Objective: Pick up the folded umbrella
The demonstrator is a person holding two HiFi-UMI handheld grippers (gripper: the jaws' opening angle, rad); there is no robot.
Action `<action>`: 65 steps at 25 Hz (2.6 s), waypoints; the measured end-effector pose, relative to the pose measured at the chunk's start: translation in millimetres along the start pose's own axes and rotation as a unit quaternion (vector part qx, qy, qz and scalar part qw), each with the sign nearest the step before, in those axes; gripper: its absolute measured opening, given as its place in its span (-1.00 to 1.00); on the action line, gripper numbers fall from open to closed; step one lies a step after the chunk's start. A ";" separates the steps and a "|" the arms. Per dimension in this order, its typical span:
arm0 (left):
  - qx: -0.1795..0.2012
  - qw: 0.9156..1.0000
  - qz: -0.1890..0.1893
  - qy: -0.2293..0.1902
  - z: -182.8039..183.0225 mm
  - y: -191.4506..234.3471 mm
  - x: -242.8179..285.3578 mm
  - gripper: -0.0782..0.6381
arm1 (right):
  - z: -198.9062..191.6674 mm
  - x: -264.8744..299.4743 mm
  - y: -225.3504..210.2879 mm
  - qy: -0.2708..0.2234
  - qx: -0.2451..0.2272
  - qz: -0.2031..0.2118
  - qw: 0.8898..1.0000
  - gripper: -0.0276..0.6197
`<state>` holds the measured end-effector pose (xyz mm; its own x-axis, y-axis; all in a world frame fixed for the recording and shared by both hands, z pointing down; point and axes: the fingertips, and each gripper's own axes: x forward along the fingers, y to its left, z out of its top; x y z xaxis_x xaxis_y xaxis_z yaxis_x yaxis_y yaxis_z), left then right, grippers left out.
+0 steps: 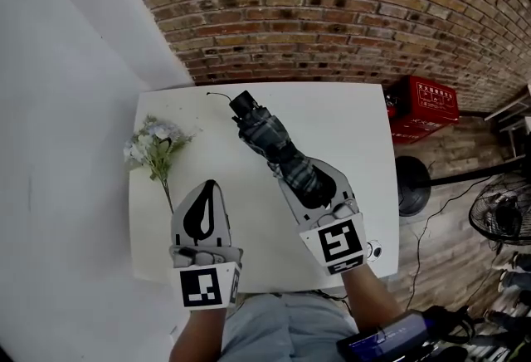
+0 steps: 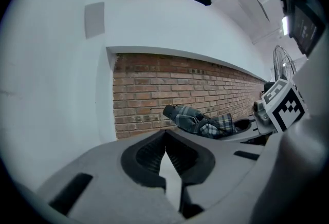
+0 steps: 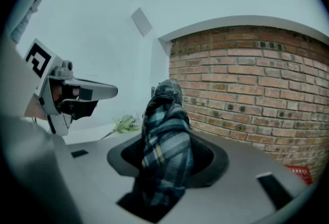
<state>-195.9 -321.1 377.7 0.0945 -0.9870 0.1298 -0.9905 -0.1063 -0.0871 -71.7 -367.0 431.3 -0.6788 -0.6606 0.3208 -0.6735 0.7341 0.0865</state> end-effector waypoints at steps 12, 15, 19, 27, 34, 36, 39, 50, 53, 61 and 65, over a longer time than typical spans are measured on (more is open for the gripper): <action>0.022 0.999 -0.001 -0.036 39.2 -20.4 -24.5 -0.76 | 28.7 -47.3 -8.9 -0.043 -0.005 -0.030 0.999 -0.32; 0.027 0.999 -0.002 -0.045 48.0 -27.2 -32.5 -0.76 | 35.0 -61.0 -10.2 -0.052 -0.008 -0.037 0.998 -0.32; 0.031 0.998 -0.004 -0.058 59.4 -32.9 -42.1 -0.76 | 44.5 -76.4 -8.8 -0.063 -0.012 -0.044 0.997 -0.32; 0.041 0.996 -0.002 -0.080 84.6 -48.0 -62.4 -0.76 | 66.0 -109.5 -8.8 -0.086 -0.017 -0.055 0.995 -0.31; 0.046 0.994 0.003 -0.096 99.0 -56.2 -79.0 -0.76 | 81.4 -134.7 -7.0 -0.107 -0.023 -0.061 0.992 -0.31; 0.047 0.994 0.005 -0.101 103.1 -58.2 -83.3 -0.76 | 84.6 -140.9 -6.8 -0.112 -0.026 -0.064 0.991 -0.31; 0.050 0.993 0.008 -0.107 110.0 -60.7 -90.2 -0.76 | 90.8 -150.5 -5.7 -0.118 -0.027 -0.066 0.990 -0.31; 0.068 0.989 0.024 -0.131 133.2 -64.0 -114.9 -0.76 | 112.7 -182.4 -0.4 -0.149 -0.035 -0.073 0.985 -0.30; 0.071 0.988 0.028 -0.136 136.8 -64.8 -121.4 -0.76 | 118.2 -190.4 2.3 -0.161 -0.037 -0.074 0.983 -0.30; 0.075 0.985 0.038 -0.149 152.2 -68.1 -137.7 -0.76 | 133.0 -215.5 4.1 -0.183 -0.037 -0.077 0.979 -0.30; 0.074 0.984 0.039 -0.155 156.7 -67.6 -141.6 -0.76 | 140.6 -223.1 6.2 -0.194 -0.042 -0.081 0.977 -0.30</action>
<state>-126.7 -193.0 210.4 0.0665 -0.9799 -0.1879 -0.9726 -0.0217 -0.2314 34.5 -237.2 227.7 -0.6360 -0.7671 -0.0836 -0.7660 0.6146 0.1884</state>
